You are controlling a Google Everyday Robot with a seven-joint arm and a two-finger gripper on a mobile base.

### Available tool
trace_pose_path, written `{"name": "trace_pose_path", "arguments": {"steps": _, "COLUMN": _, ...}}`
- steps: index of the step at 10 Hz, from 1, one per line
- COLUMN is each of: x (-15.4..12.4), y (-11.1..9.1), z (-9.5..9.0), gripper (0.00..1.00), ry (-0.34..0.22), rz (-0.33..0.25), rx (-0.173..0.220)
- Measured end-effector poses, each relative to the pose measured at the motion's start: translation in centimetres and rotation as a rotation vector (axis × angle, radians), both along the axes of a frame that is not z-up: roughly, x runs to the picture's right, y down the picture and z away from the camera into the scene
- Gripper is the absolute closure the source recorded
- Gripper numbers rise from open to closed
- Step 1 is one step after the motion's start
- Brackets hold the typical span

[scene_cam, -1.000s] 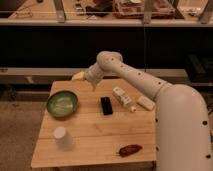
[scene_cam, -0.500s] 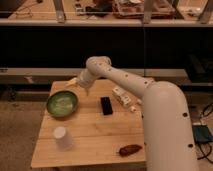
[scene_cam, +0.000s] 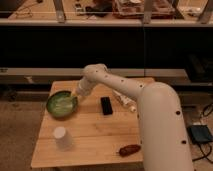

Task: Pick up the ceramic bowl

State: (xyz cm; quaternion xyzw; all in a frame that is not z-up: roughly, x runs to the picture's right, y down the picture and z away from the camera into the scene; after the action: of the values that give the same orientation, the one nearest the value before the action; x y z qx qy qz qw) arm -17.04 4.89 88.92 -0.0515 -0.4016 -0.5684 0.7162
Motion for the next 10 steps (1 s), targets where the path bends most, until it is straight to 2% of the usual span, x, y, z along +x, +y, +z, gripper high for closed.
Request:
{"name": "trace_pose_path", "arguments": {"steps": 4, "x": 0.6, "y": 0.3, "z": 1.4, "gripper": 0.5, "ry": 0.033, "rz": -0.006, "rx": 0.005}}
{"name": "trace_pose_path", "arguments": {"steps": 10, "x": -0.8, "y": 2.2, "z": 2.4, "gripper": 0.5, "ry": 0.026, "rz": -0.022, "rx": -0.003}}
